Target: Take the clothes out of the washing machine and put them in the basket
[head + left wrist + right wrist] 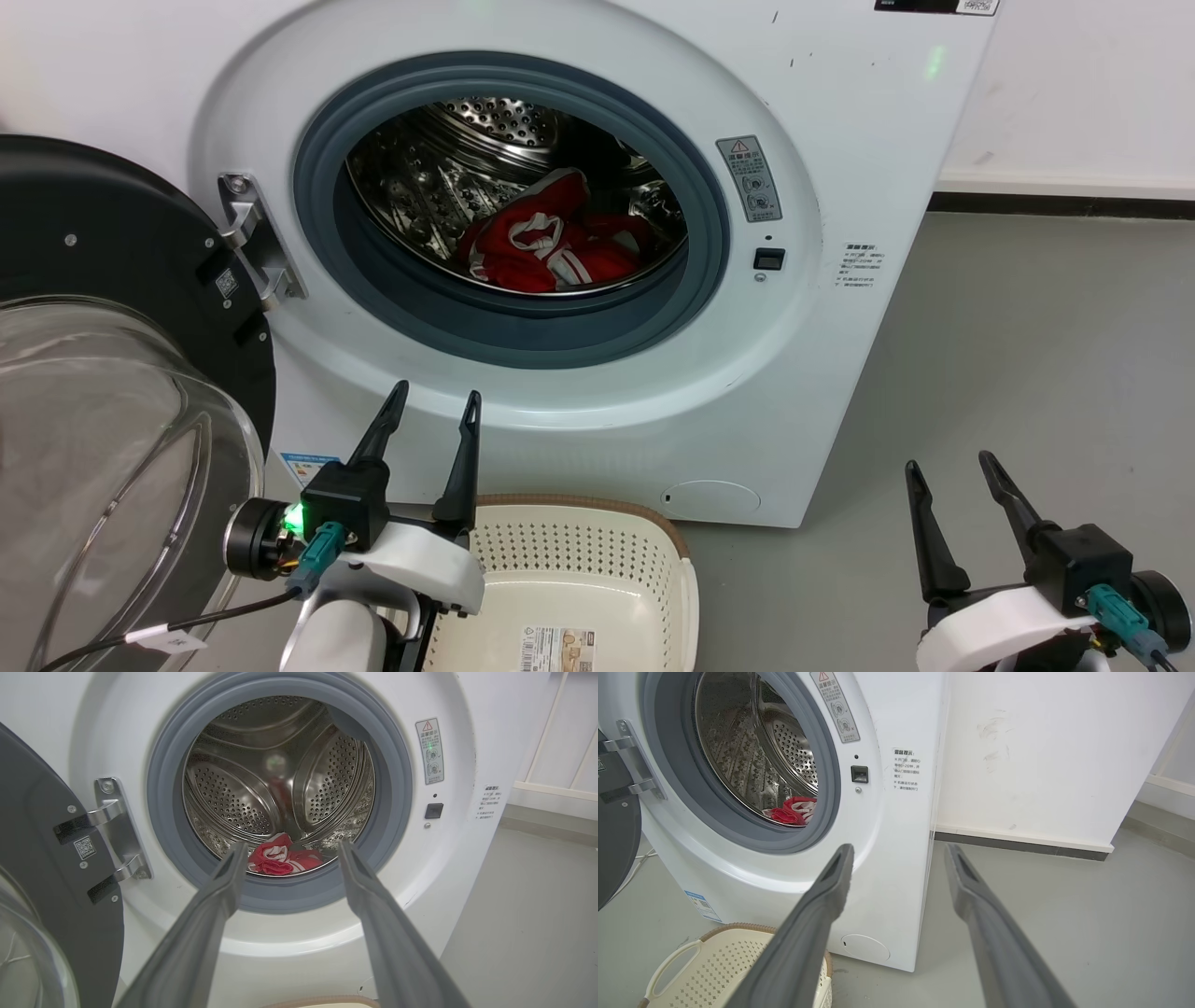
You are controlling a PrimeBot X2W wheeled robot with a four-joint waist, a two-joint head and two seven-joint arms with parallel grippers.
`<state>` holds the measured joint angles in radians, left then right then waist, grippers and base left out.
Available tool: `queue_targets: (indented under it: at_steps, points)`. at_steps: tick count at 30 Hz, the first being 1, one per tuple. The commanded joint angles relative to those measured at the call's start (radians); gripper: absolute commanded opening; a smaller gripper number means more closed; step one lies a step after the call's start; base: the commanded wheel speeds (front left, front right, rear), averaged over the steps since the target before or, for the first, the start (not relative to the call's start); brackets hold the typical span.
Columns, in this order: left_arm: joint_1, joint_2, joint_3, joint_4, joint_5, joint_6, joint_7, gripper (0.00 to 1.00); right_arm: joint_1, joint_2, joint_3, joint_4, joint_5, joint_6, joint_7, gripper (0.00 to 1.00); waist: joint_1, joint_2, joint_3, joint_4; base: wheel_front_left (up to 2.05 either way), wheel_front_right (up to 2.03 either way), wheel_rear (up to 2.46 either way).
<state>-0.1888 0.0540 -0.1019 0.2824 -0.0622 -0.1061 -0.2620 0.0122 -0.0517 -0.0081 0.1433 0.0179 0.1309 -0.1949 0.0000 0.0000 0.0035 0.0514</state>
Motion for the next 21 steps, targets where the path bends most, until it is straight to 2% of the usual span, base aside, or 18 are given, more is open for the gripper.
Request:
queue_targets:
  at_steps: [1, 21]
  points:
    - [-0.008, 0.0, 0.001, 0.002, -0.004, -0.003, -0.004, 1.0, 0.011, 0.003, 0.0, 0.002, 0.007, 0.0, -0.007, 1.0, 0.0, 0.0, 0.001, 0.0, 0.0, 0.0, 0.0]
    - [-0.037, -0.003, 0.004, 0.005, -0.008, -0.001, -0.004, 1.0, -0.019, 0.003, 0.001, -0.017, 0.017, 0.0, -0.006, 1.0, 0.0, 0.0, 0.042, -0.001, 0.0, 0.0, 0.0]
